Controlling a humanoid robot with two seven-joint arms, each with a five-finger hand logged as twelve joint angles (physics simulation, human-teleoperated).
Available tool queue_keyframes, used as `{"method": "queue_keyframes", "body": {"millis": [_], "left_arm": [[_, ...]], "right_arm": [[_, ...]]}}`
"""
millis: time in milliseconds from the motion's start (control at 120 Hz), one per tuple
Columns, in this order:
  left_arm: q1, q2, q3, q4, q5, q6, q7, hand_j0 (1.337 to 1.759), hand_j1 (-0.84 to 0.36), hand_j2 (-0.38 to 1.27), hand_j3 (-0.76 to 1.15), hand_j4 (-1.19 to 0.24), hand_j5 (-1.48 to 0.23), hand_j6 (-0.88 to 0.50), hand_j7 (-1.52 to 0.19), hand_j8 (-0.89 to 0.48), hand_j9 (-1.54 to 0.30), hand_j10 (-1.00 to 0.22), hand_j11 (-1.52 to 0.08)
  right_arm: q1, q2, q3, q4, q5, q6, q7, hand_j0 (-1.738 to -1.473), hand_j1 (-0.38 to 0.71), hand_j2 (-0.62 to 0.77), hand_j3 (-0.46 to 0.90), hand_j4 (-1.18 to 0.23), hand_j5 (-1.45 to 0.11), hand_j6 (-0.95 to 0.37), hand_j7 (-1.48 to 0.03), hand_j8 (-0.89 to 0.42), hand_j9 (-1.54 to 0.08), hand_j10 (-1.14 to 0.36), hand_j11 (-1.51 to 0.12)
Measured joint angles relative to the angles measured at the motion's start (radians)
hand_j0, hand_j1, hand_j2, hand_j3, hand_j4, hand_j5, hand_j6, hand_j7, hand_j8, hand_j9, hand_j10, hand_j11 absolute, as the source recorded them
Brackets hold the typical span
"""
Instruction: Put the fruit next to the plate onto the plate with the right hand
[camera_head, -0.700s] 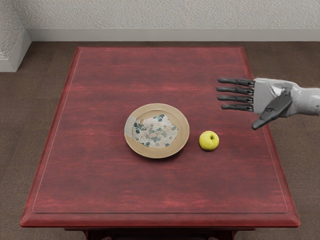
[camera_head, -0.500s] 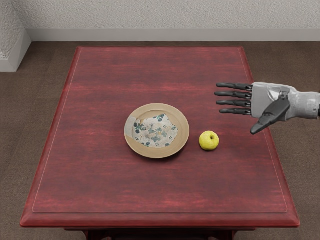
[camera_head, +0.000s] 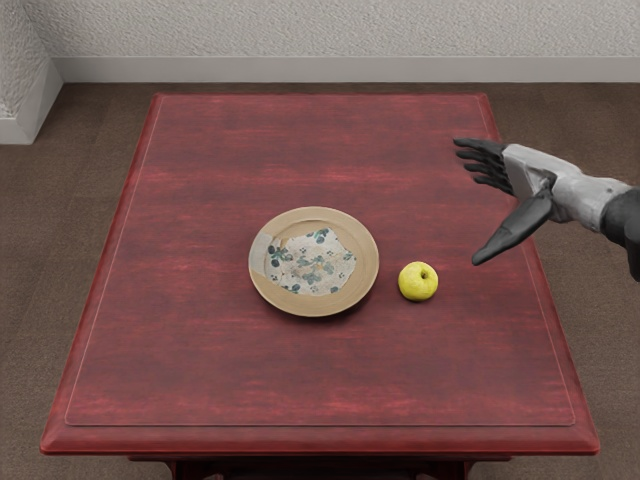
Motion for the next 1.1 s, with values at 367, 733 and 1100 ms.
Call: {"method": "queue_keyframes", "body": {"millis": [367, 733, 1100], "left_arm": [[0.000, 0.000, 0.000, 0.000, 0.000, 0.000, 0.000, 1.658, 0.05, 0.05, 0.00, -0.25, -0.32, -0.25, -0.32, -0.25, -0.32, -0.25, -0.32], [0.000, 0.000, 0.000, 0.000, 0.000, 0.000, 0.000, 1.658, 0.05, 0.05, 0.00, -0.25, -0.32, -0.25, -0.32, -0.25, -0.32, -0.25, -0.32], [0.000, 0.000, 0.000, 0.000, 0.000, 0.000, 0.000, 1.658, 0.05, 0.05, 0.00, -0.25, -0.32, -0.25, -0.32, -0.25, -0.32, -0.25, -0.32]], "right_arm": [[0.564, 0.172, -0.628, 0.016, 0.146, -0.437, -0.313, -1.658, -0.30, -0.01, 0.00, -0.04, -0.06, -0.05, -0.06, -0.05, -0.06, -0.04, -0.06], [0.851, 0.483, -0.872, 0.019, 0.395, -0.519, -0.378, -1.658, -0.30, -0.01, 0.00, -0.04, -0.05, -0.04, -0.05, -0.04, -0.05, -0.04, -0.05], [0.928, 0.656, -1.051, 0.019, 0.413, -0.522, -0.387, -1.658, -0.30, -0.01, 0.00, -0.04, -0.05, -0.04, -0.05, -0.04, -0.05, -0.04, -0.05]]}}
